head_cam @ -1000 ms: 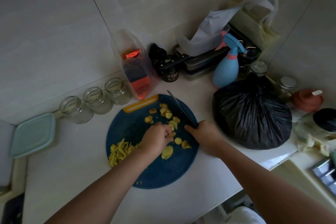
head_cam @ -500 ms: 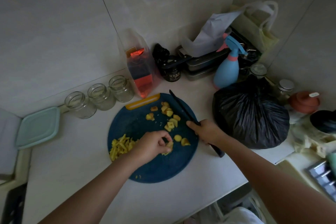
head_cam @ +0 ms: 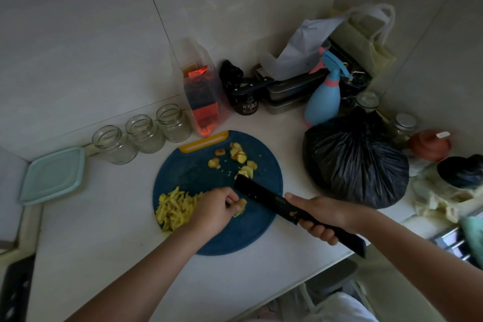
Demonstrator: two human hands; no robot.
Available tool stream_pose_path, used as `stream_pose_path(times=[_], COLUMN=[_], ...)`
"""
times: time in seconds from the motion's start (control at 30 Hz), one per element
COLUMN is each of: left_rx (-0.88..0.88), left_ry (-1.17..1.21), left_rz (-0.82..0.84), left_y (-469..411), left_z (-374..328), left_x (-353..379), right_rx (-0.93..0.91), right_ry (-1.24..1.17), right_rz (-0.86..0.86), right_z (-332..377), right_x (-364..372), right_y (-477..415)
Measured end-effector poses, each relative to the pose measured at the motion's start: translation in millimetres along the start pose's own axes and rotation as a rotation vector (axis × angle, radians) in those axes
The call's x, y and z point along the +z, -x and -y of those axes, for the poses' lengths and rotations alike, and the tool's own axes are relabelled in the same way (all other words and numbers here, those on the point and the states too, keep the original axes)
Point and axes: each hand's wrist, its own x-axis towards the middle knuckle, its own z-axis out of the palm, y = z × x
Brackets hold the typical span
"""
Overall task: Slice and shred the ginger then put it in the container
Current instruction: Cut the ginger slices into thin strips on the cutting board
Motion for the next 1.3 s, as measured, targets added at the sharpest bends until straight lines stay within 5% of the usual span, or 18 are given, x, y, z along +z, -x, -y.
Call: stream_pose_path(times=[0.93,1.3], left_rx=[0.112,0.185], left_ry=[-0.177,-0.129], left_rz=[-0.199,-0.334], left_y=[15,22], left_z=[7,15], left_x=[18,33], right_rx=[-0.212,-0.236], right_ry=[0.197,0.153], right_rz=[-0.383,-0.394], right_z=[2,3], right_x=[57,69], right_y=[-33,-30])
